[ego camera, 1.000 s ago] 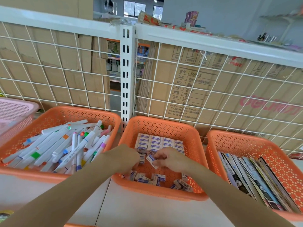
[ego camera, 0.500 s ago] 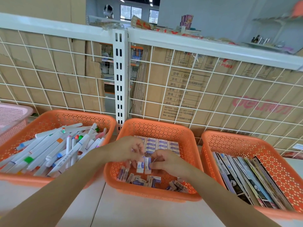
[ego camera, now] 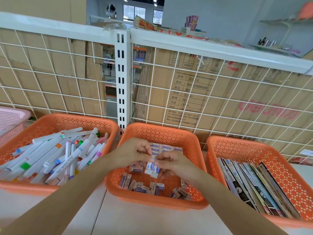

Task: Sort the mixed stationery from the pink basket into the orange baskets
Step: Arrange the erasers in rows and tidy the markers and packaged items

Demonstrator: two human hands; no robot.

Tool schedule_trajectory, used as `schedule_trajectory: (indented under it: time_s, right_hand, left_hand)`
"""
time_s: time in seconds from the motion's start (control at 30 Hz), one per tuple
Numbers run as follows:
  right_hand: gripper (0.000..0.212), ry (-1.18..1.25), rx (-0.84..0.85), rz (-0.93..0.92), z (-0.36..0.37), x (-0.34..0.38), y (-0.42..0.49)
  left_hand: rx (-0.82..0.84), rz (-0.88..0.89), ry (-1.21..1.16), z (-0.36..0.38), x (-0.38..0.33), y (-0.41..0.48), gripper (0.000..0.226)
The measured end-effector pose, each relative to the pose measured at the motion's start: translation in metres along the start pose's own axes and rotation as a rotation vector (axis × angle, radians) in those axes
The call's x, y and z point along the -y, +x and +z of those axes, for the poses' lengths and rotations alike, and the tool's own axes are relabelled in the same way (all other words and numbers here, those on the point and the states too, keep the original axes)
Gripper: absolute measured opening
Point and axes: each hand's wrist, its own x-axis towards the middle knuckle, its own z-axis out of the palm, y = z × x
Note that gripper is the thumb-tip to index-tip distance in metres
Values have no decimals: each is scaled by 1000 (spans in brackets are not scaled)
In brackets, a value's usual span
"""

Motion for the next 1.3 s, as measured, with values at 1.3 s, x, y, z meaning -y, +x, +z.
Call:
schedule_trajectory:
  time_s: [1.3]
  right_hand:
    - [31,-1448,-82,-124,12,-22,36]
  left_hand:
    - [-109,155,829,-4,29,-2,48]
